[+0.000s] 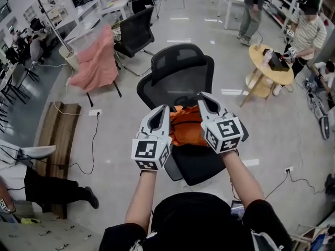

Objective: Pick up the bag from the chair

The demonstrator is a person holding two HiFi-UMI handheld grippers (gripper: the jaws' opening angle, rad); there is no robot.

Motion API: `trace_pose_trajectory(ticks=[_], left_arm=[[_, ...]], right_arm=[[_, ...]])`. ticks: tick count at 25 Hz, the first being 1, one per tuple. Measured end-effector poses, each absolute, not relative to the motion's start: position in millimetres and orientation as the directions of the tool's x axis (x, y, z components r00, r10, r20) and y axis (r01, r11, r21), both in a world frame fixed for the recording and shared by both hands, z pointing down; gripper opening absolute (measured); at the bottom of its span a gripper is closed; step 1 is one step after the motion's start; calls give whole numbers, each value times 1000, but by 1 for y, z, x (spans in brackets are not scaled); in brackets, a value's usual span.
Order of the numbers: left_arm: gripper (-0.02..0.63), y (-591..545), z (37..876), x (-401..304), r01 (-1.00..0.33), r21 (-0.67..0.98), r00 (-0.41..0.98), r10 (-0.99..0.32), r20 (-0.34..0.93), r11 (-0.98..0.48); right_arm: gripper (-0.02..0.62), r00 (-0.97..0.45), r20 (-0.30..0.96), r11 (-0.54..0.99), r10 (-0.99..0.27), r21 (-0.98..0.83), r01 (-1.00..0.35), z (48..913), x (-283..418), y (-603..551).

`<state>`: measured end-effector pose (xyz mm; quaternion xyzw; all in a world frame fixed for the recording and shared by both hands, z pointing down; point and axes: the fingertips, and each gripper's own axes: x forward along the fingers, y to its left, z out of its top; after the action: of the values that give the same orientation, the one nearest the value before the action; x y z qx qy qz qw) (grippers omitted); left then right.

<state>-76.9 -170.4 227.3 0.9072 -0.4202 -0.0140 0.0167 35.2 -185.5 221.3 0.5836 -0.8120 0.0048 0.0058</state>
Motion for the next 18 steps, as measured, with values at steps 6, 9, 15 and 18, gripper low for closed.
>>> trace_pose_trajectory(ticks=[6, 9, 15, 18], left_arm=[[5, -162, 216, -70, -753, 41, 655, -755, -38, -656], [5, -154, 211, -63, -753, 39, 655, -754, -47, -657], [5, -126, 200, -51, -768, 26, 638, -768, -57, -640], [5, -109, 194, -47, -780, 35, 623, -780, -59, -625]], right_arm=[[0, -321, -6, 321, -947, -7, -947, 207, 42, -173], [0, -325, -12, 325, -946, -4, -946, 203, 47, -165], [0, -339, -13, 339, -941, -5, -941, 195, 58, -143], [0, -346, -13, 346, -938, -3, -938, 188, 67, -128]])
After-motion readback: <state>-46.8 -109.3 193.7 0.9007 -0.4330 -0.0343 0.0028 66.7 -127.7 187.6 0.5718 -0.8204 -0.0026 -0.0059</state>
